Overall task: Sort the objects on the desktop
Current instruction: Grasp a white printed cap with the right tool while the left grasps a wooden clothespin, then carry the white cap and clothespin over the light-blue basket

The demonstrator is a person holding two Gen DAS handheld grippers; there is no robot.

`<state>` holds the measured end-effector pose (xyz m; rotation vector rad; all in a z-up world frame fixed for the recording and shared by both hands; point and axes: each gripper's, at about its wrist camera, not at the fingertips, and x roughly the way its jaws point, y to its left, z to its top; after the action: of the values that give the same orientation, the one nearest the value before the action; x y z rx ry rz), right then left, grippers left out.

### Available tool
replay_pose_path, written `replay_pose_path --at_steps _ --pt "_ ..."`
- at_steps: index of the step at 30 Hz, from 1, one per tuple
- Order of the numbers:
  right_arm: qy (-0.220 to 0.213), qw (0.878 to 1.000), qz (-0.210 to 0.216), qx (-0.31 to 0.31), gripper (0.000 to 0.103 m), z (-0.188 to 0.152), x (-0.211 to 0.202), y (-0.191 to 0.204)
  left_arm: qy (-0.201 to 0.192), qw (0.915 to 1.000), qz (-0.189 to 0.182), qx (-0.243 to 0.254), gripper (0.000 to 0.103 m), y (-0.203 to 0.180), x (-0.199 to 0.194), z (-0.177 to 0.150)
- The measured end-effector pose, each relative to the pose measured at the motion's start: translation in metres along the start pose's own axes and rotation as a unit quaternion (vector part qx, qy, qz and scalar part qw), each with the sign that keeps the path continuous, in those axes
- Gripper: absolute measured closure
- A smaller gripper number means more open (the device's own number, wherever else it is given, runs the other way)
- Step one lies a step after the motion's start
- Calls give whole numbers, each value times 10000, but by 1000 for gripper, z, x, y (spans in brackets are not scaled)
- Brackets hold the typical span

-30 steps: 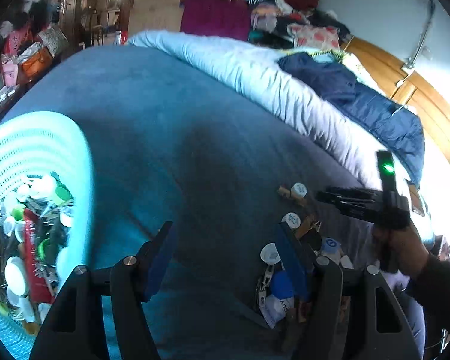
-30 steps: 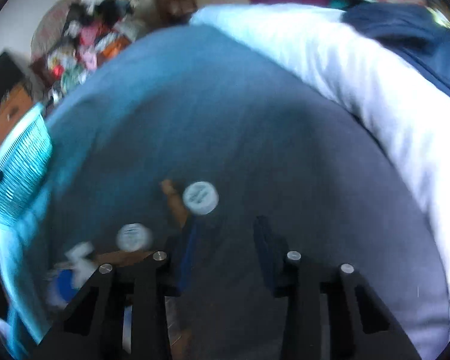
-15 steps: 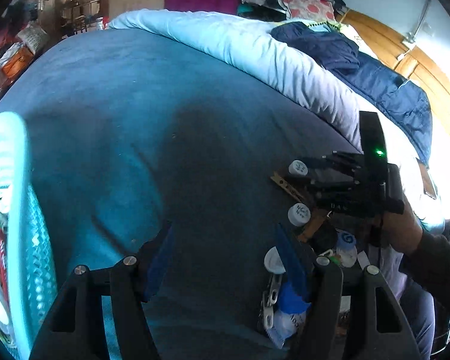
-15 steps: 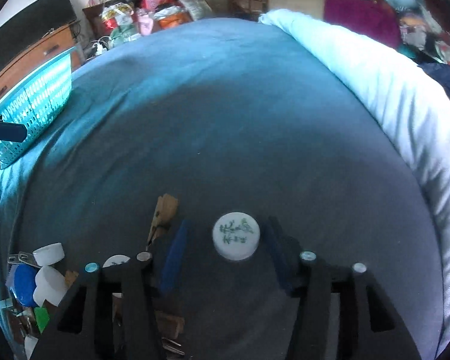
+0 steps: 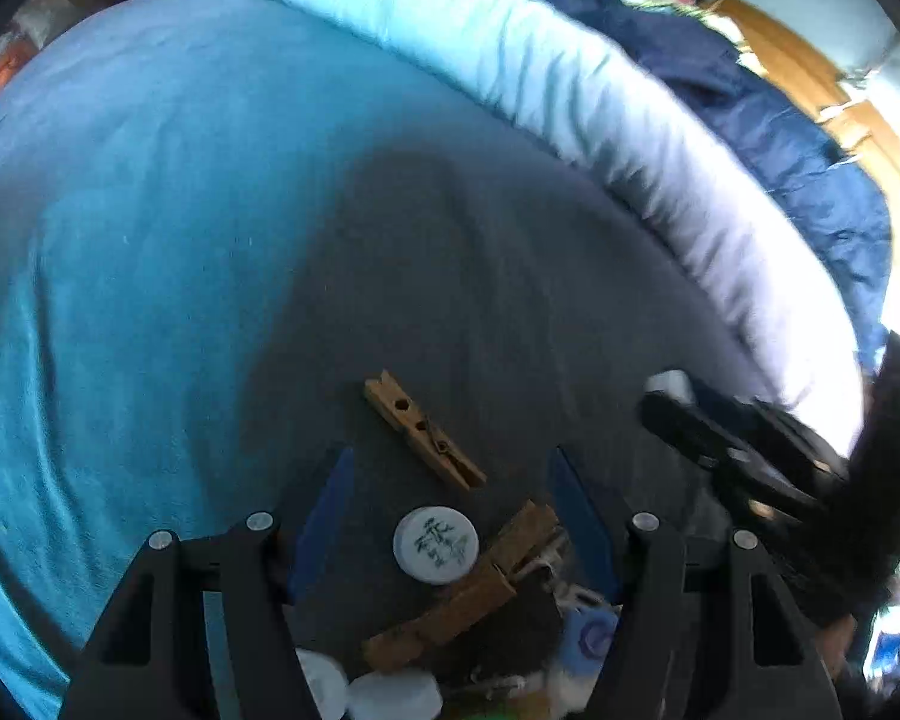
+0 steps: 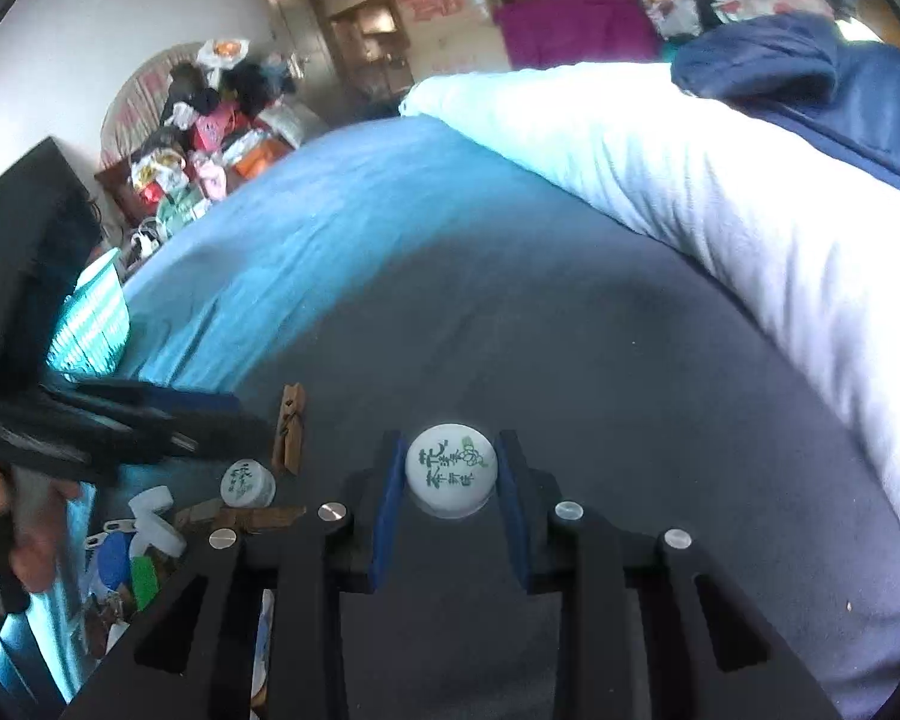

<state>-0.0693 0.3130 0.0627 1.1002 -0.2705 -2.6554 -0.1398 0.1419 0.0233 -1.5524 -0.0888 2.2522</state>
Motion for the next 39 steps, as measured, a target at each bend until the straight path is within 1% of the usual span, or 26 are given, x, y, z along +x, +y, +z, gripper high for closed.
replay_pose_path --at_steps 2,4,5,6,7,8,11,14,16,19,20,22,24,26,27,28,29,31,34,39 --pt "-14 10000 53 34 74 -1 1 -1 -3 9999 114 -110 34 -1 7 -1" --pt "-50 9999 101 89 74 -2 1 -4 -94 9996 251 -109 34 -5 8 1" --pt "-69 9998 115 114 74 -1 3 -4 -139 9994 314 -100 44 -7 8 1" --pt "-112 9998 125 138 74 -1 1 -4 -171 9992 345 -92 69 -8 8 1" --pt "-136 9997 134 149 74 -1 0 -4 -155 9992 352 -100 82 -9 8 0" --pt "-154 9996 147 161 74 -1 -1 -4 -136 9993 333 -129 92 -9 8 -1" --pt "-239 9994 162 171 74 -1 -8 -2 -182 9994 290 27 92 -13 -1 -7" --pt "-306 9993 118 168 74 1 -18 2 -378 9987 282 214 92 -20 -22 -10" --pt "-321 9993 40 184 74 1 -27 5 -576 9969 400 362 92 -26 -42 -13" --pt "-357 9989 -77 293 74 0 -42 11 -935 9917 707 520 92 -27 -77 -16" --pt "-355 9987 -96 352 74 1 -47 14 -1105 9882 893 580 92 -26 -92 -18" --pt "-358 9982 -127 461 74 3 -58 23 -1284 9831 1137 635 92 -24 -112 -21" --pt "-343 9983 -136 442 74 4 -68 35 -1481 9753 1474 719 92 -17 -135 -28" --pt "-341 9986 -125 391 74 6 -74 48 -1617 9708 1627 703 92 -6 -154 -32" --pt "-336 9987 -111 354 74 8 -78 56 -1735 9659 1779 730 92 -4 -167 -36" --pt "-340 9989 -92 310 74 9 -82 64 -1818 9629 1856 727 92 -2 -178 -40" --pt "-343 9990 -83 273 74 11 -84 71 -1865 9616 1877 725 92 8 -190 -45" --pt "-346 9992 -29 174 74 15 -88 86 -2012 9572 1964 690 92 15 -206 -51" --pt "-344 9994 30 -44 74 24 -94 111 -2179 9544 1979 492 92 31 -235 -63" --pt "-355 9983 155 -427 74 42 -98 153 -2343 9508 2023 132 92 66 -266 -75"
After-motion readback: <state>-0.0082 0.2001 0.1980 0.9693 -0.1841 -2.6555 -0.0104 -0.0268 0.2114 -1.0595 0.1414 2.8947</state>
